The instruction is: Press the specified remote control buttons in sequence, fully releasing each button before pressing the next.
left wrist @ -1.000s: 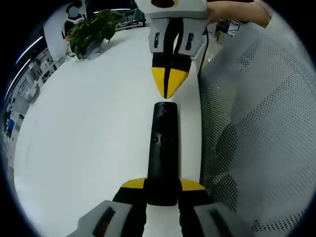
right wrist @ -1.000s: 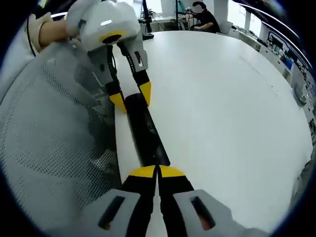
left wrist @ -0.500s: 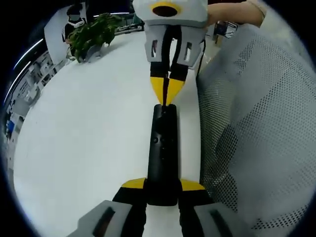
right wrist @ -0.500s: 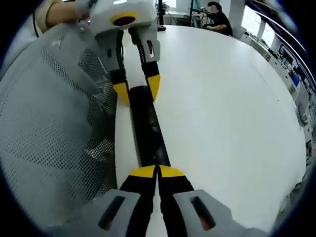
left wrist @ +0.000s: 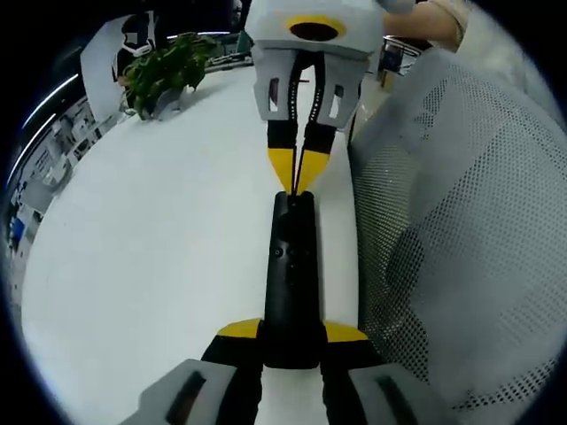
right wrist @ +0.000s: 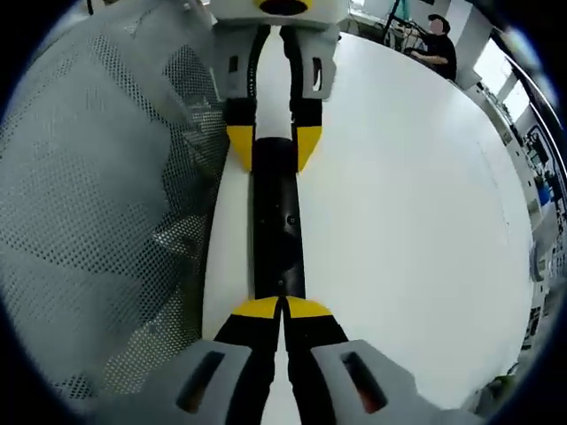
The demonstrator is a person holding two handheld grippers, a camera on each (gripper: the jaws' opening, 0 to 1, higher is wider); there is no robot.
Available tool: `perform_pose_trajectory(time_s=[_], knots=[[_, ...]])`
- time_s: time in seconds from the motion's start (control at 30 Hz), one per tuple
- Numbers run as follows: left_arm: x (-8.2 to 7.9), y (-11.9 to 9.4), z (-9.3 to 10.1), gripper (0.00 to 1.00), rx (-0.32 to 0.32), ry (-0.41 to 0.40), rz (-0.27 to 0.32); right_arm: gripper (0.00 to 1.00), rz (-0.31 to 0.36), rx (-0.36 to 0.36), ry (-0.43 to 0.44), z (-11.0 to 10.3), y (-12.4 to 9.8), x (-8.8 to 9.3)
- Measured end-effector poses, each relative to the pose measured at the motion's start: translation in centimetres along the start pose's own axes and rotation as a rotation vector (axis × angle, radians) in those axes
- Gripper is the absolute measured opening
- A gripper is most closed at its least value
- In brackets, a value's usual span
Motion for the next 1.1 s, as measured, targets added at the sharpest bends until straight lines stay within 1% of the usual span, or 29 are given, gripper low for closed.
perform_pose_trajectory(time_s=[0.07, 0.13, 0.37, 0.4, 0.5, 0.63, 0.7, 0.8, 0.93, 1.0, 1.03, 1.07, 1.1], knots=[[0.0, 0.0, 0.1, 0.24, -0.004, 0.036, 0.003, 0.0, 0.0, -0.003, 0.002, 0.0, 0.0, 0.0], [0.0, 0.0, 0.0, 0.24, -0.003, 0.022, 0.001, 0.0, 0.008, -0.004, 0.014, 0.0, 0.0, 0.1], [0.2, 0.0, 0.0, 0.24, 0.006, 0.033, 0.03, 0.0, 0.04, -0.029, 0.063, 0.4, 0.0, 0.4], [0.2, 0.0, 0.0, 0.24, 0.006, 0.031, 0.029, 0.0, 0.041, -0.032, 0.06, 0.4, 0.0, 0.4], [0.2, 0.0, -0.1, 0.24, 0.007, 0.029, 0.036, 0.0, 0.03, -0.066, -0.016, 0.6, 0.1, 0.4], [0.4, 0.0, -0.1, 0.24, 0.012, 0.028, 0.057, 0.0, 0.031, -0.085, -0.017, 0.9, 0.1, 0.2], [0.4, 0.0, -0.1, 0.24, 0.014, 0.025, 0.058, 0.0, 0.047, -0.072, -0.017, 1.1, 0.2, 0.1], [0.3, 0.0, -0.1, 0.24, 0.01, 0.026, 0.041, 0.0, 0.065, -0.062, -0.02, 1.2, 0.3, -0.3], [0.2, 0.0, 0.0, 0.24, 0.007, 0.029, 0.03, 0.0, 0.088, -0.066, -0.03, 1.0, 0.3, -0.9], [0.3, 0.0, 0.0, 0.24, 0.007, 0.027, 0.031, 0.0, 0.067, -0.086, -0.056, 0.6, 0.6, -0.9], [0.3, 0.0, 0.0, 0.24, 0.007, 0.025, 0.031, 0.0, 0.043, -0.07, -0.095, 0.5, 0.7, -0.7], [0.3, 0.0, 0.0, 0.24, 0.007, 0.024, 0.032, 0.0, 0.071, -0.06, -0.113, 0.5, 0.6, -1.1], [0.3, 0.0, 0.1, 0.24, 0.007, 0.026, 0.032, 0.0, 0.056, -0.065, -0.098, 0.3, 0.5, -1.0]])
Point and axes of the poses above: the point that each gripper's makers call its tool centre point, and the gripper's own axes: y roughly forward along the fingers, z roughly to its right, x roughly out of its underside, the point moved 7 cm from there along -y, roughly backward along the fingers, and after that the axes turned 8 degrees about -y, right-handed, at the moved point
